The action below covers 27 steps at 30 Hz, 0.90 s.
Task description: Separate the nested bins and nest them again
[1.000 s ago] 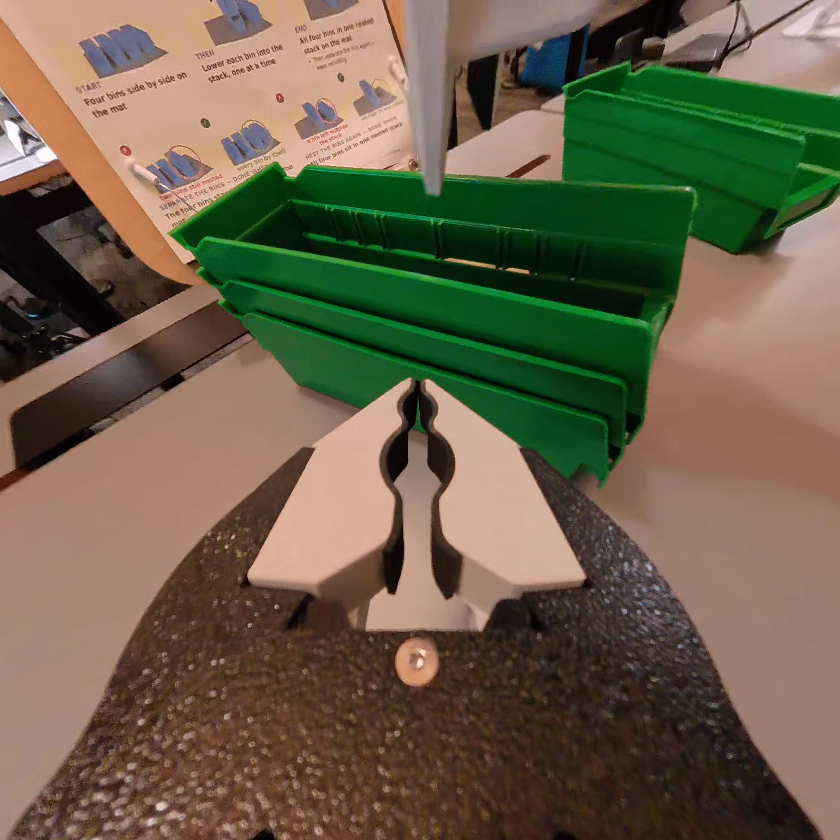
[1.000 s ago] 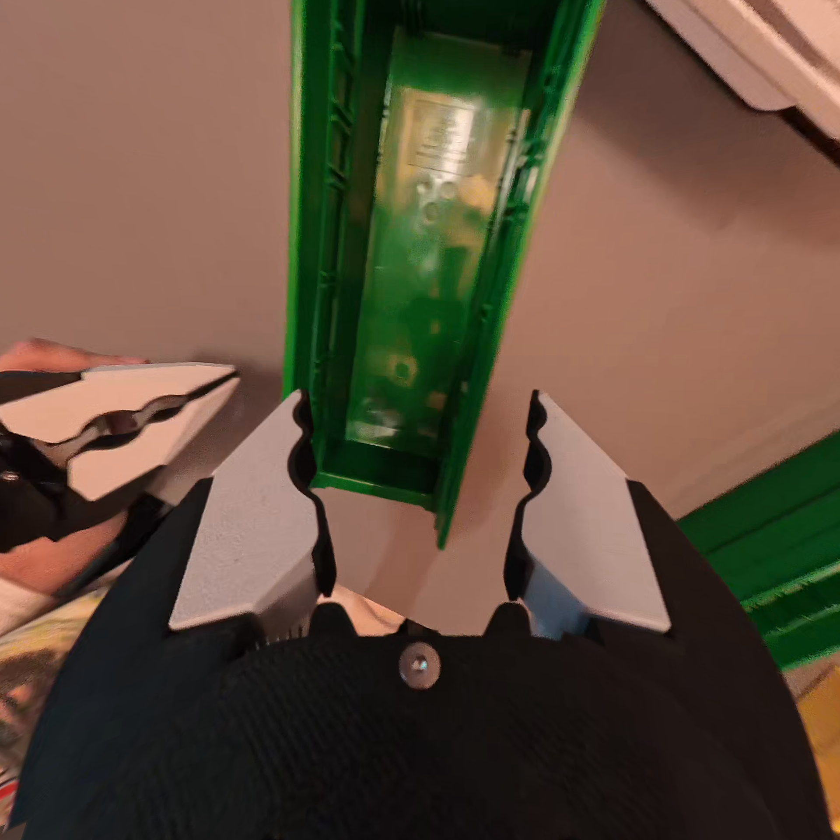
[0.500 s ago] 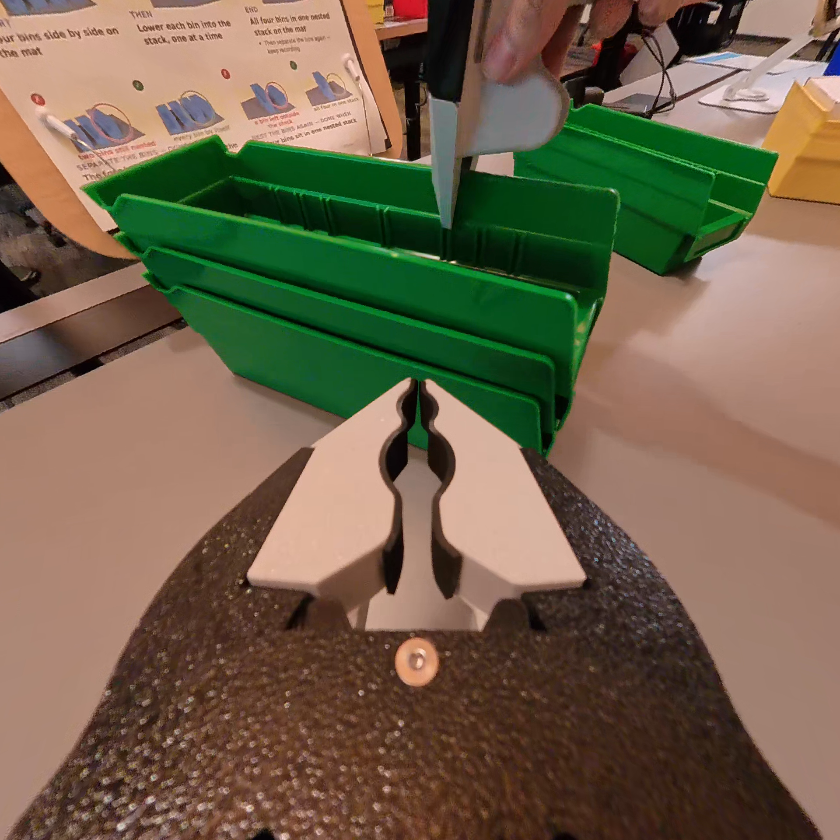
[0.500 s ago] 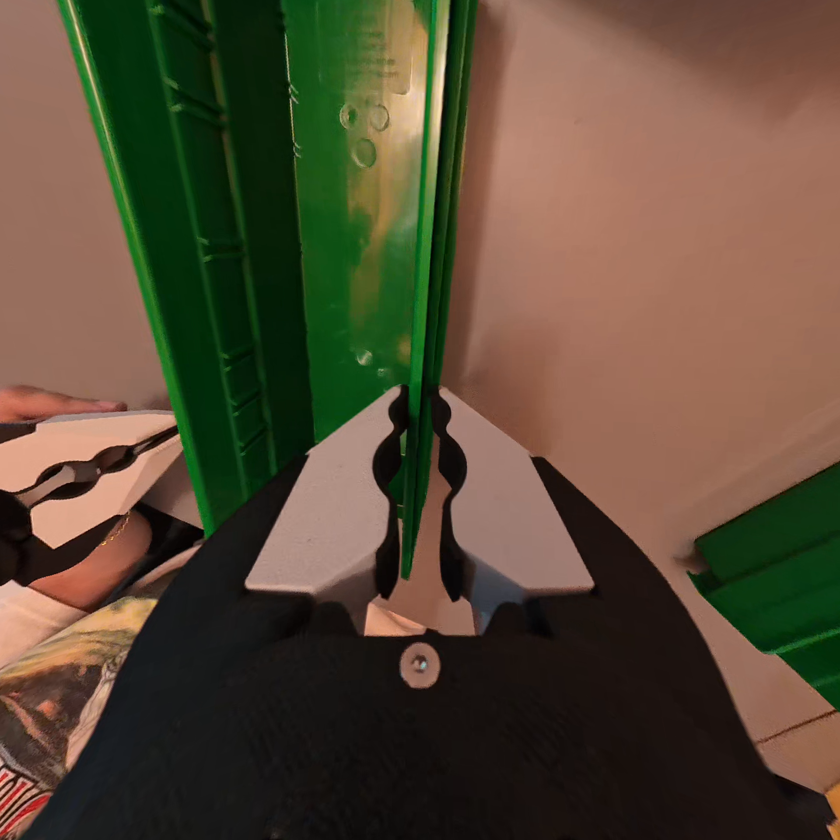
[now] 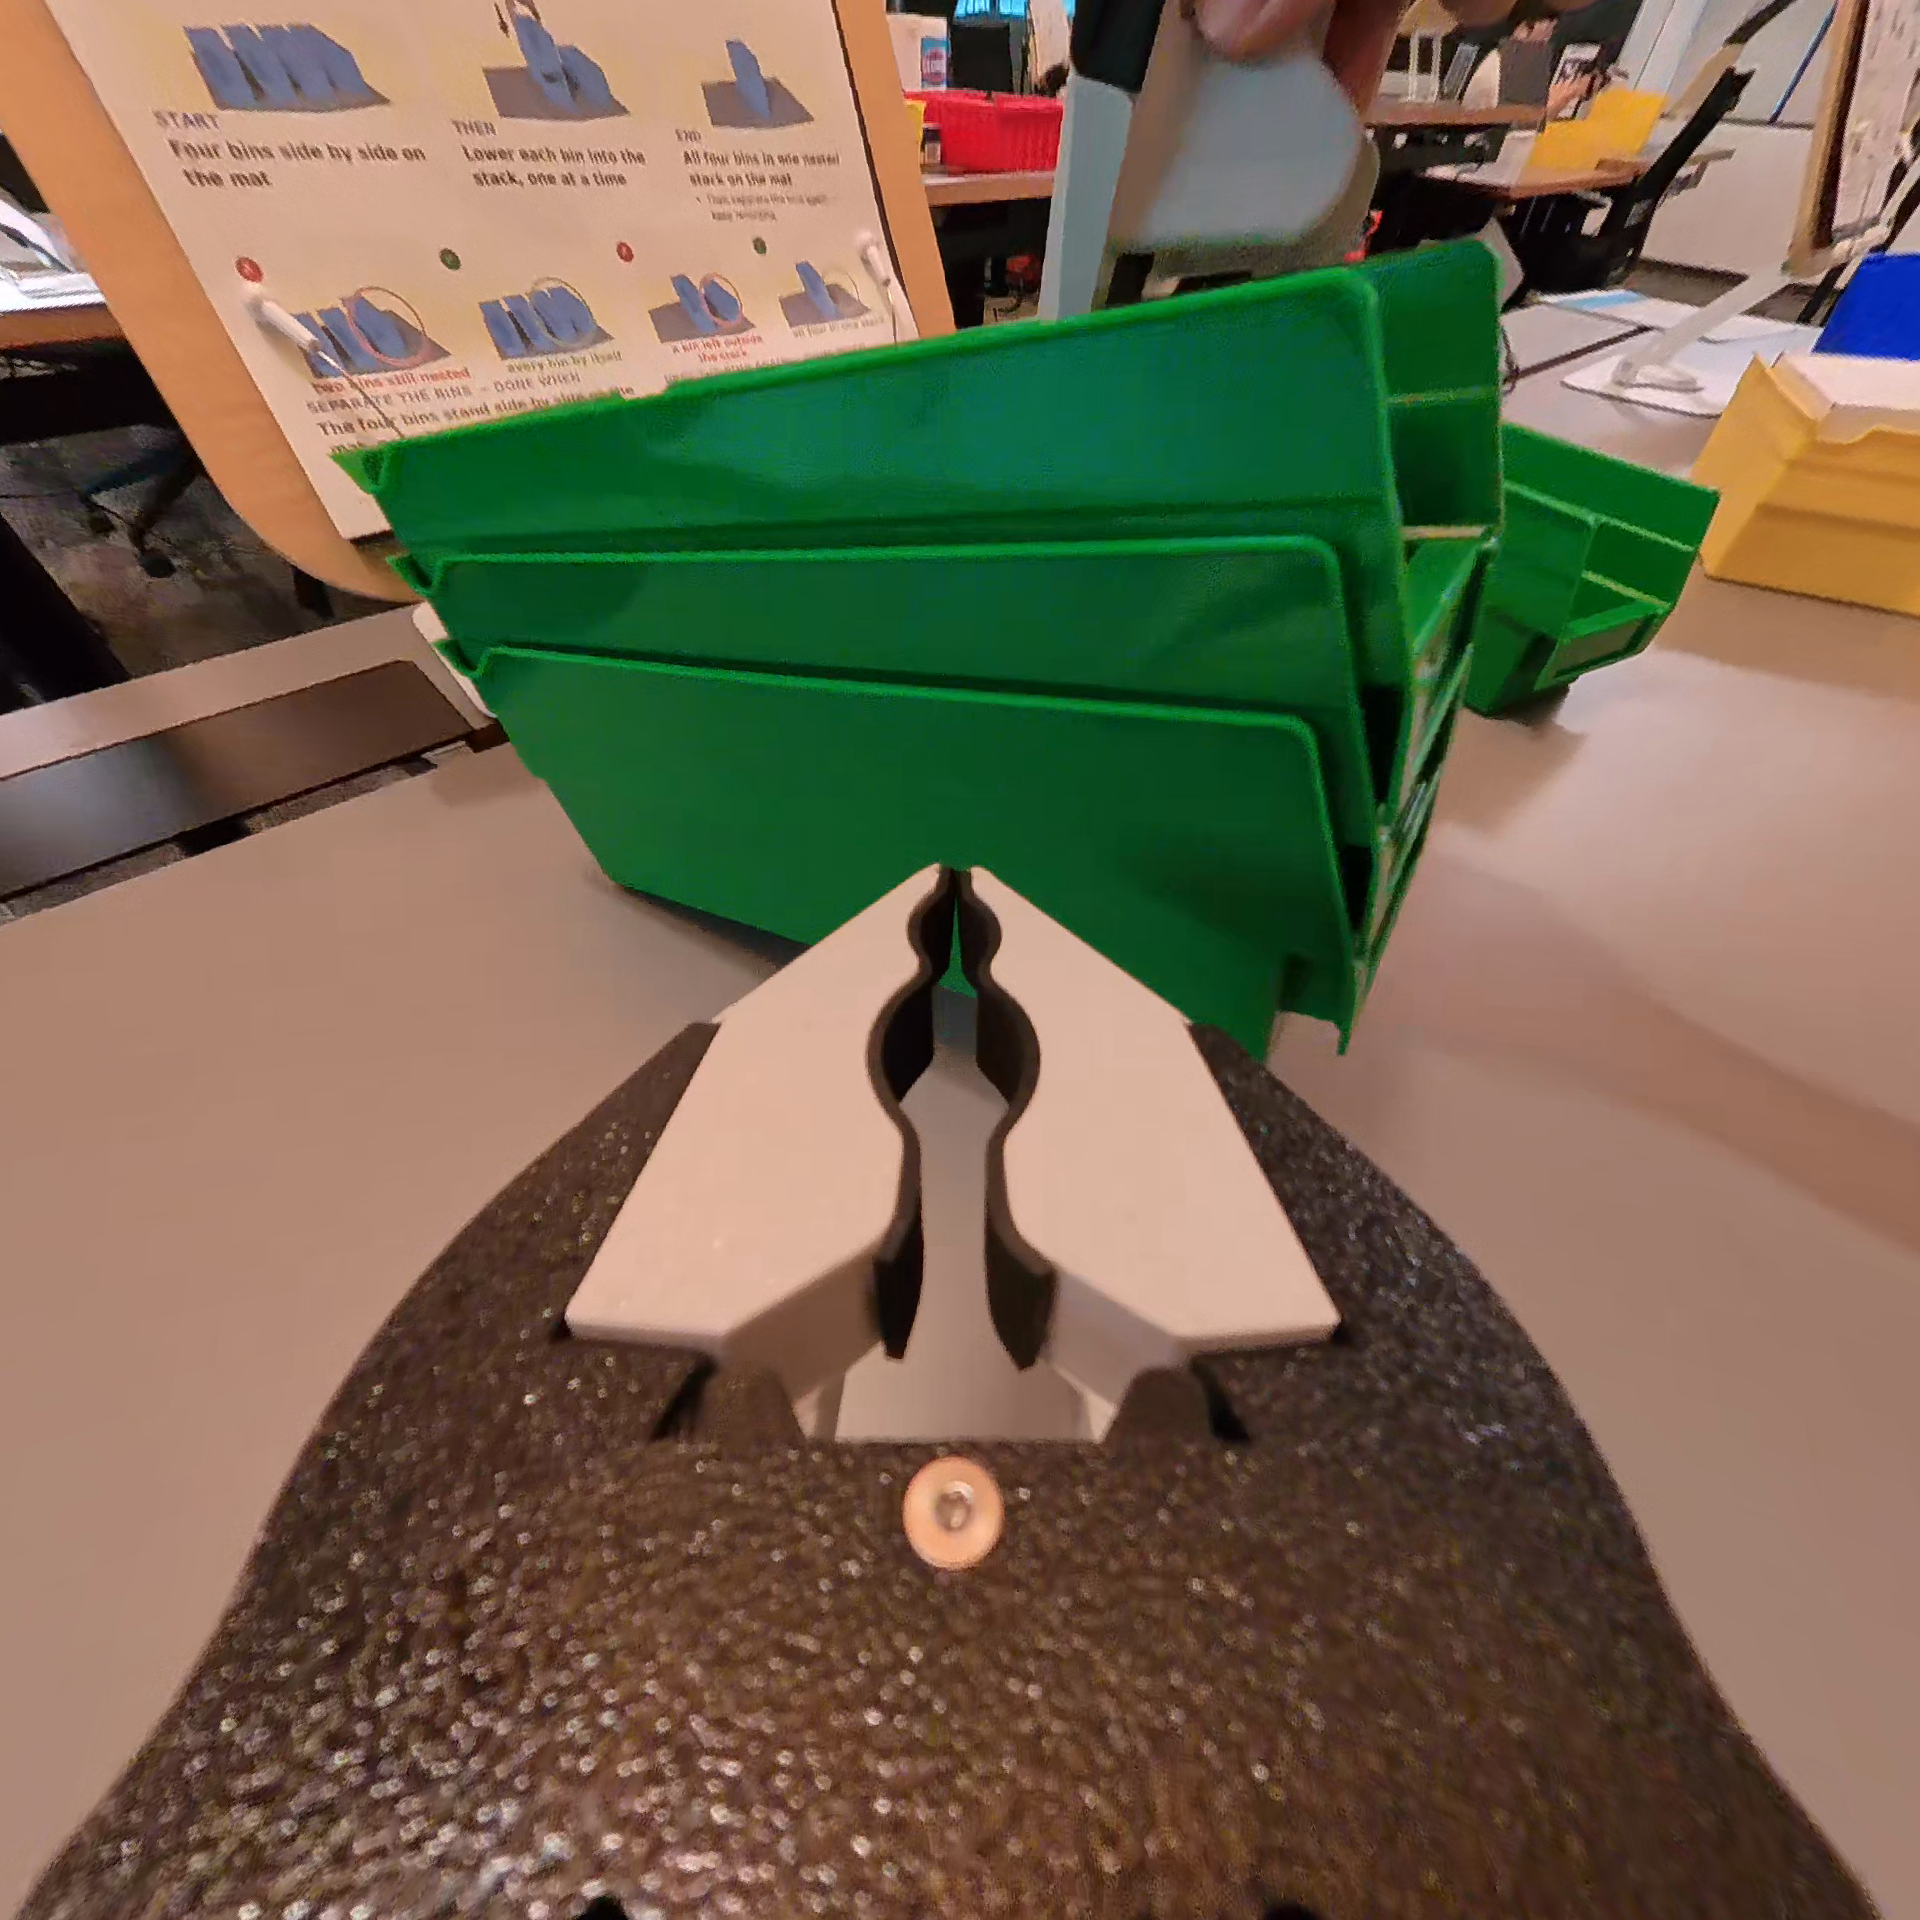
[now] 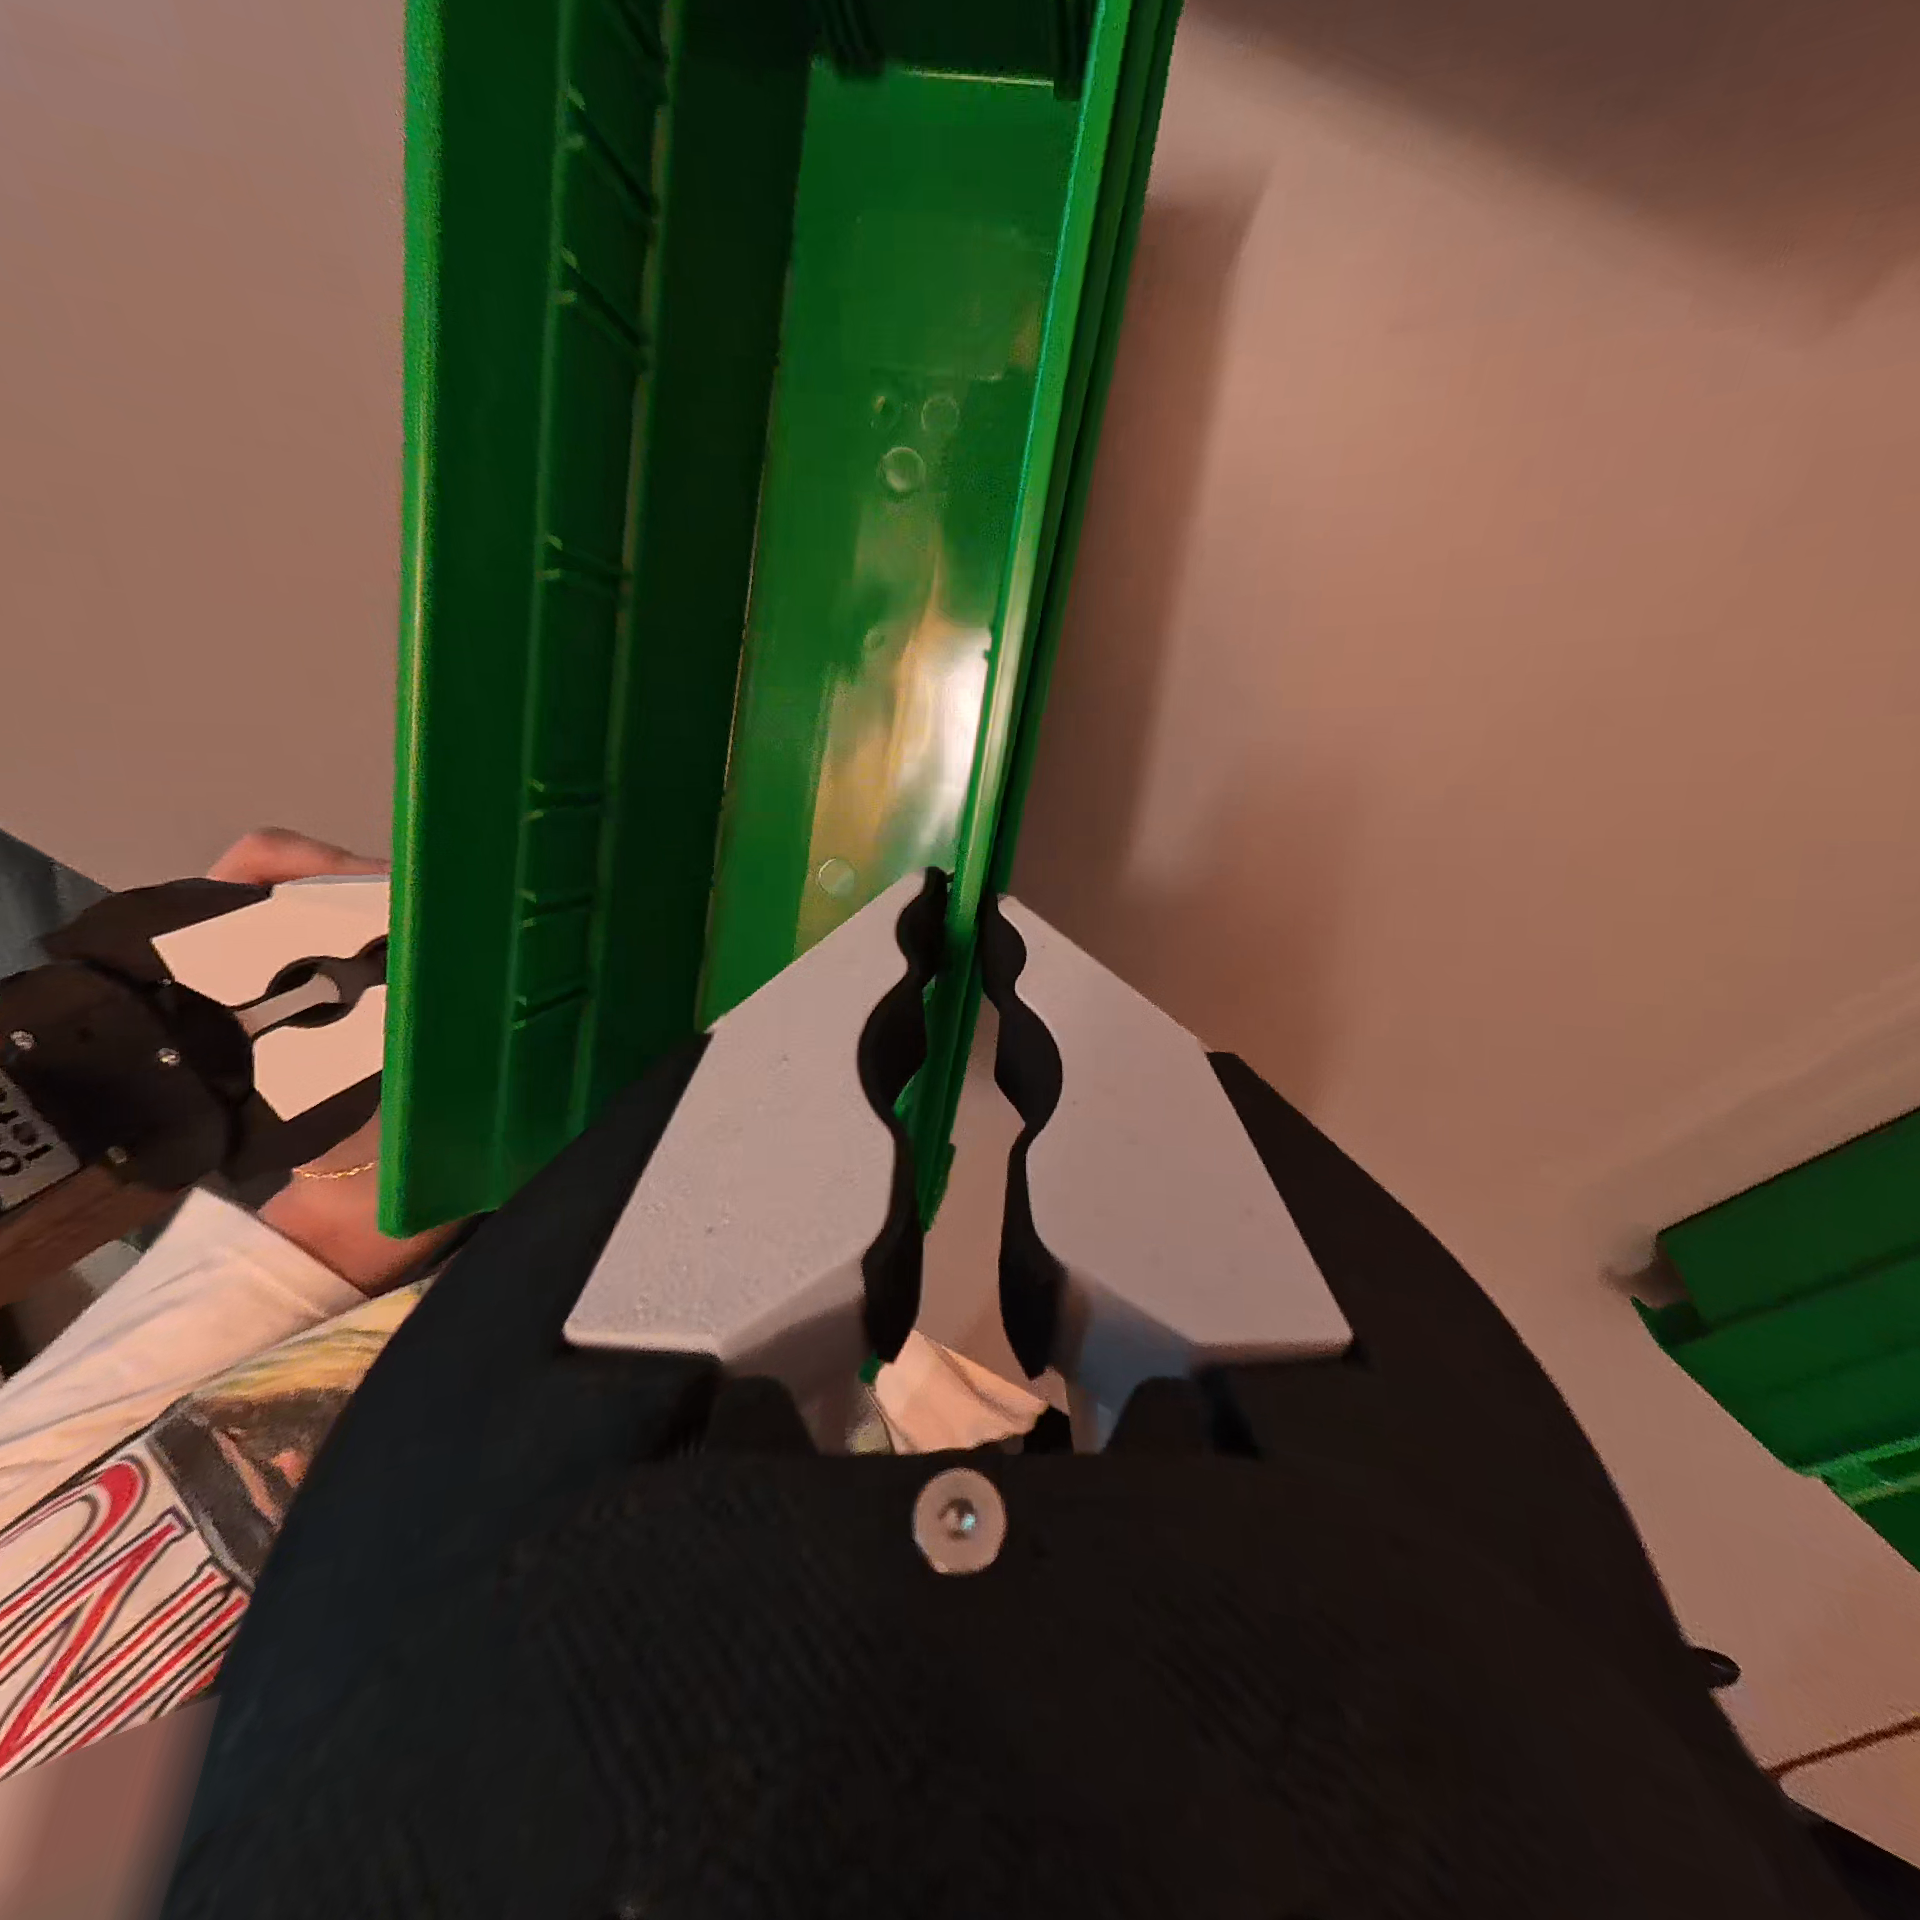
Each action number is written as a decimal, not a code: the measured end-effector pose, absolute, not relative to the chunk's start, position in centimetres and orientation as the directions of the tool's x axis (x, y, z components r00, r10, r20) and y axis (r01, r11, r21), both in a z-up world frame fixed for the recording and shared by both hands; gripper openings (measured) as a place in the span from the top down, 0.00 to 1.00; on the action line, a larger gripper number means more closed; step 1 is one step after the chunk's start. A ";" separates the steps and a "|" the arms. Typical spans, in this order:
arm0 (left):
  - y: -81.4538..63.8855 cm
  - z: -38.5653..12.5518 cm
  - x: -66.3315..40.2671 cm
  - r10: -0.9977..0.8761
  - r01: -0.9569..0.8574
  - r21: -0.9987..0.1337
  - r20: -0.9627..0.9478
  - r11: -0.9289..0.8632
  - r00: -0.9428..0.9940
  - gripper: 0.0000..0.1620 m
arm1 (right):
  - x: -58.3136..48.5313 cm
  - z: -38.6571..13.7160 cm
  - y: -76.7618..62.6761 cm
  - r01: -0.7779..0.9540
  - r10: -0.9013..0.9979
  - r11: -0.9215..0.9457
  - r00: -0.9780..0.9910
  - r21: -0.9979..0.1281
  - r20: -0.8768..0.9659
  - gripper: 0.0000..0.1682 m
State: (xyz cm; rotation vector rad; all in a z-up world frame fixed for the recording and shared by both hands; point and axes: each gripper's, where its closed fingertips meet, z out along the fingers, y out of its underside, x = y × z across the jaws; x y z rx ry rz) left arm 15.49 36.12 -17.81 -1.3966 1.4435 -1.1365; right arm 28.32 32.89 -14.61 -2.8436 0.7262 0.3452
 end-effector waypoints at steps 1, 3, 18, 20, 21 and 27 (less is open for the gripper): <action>36.1 -17.5 15.4 -0.998 -0.260 -0.966 0.036 -0.020 -0.059 1.00 | 28.2 -14.6 32.7 -0.478 -0.440 -0.871 0.861 -0.112 -0.256 0.97; 36.0 -16.9 15.2 -0.997 -0.244 -0.969 0.038 -0.022 -0.061 1.00 | 28.0 -14.9 32.5 -0.471 -0.441 -0.877 0.867 -0.093 -0.233 0.97; 27.0 -18.8 15.3 -0.786 -0.187 -0.765 -0.610 0.616 -0.100 1.00 | 27.0 -15.9 32.3 -0.522 -0.497 -0.852 0.827 -0.032 -0.263 0.96; 27.5 -18.8 15.6 -0.647 -0.203 -0.636 -0.762 0.745 0.013 1.00 | 26.5 -15.7 32.5 -0.513 -0.486 -0.857 0.830 -0.033 -0.275 0.96; 27.6 -18.6 15.7 -0.565 -0.210 -0.566 -0.822 0.797 0.072 1.00 | 26.4 -15.6 32.5 -0.511 -0.484 -0.859 0.834 -0.037 -0.265 0.96; 27.3 -17.3 16.0 -0.397 -0.215 -0.434 -0.897 0.875 0.193 1.00 | 25.5 -15.0 32.8 -0.448 -0.427 -0.893 0.873 -0.042 -0.235 0.97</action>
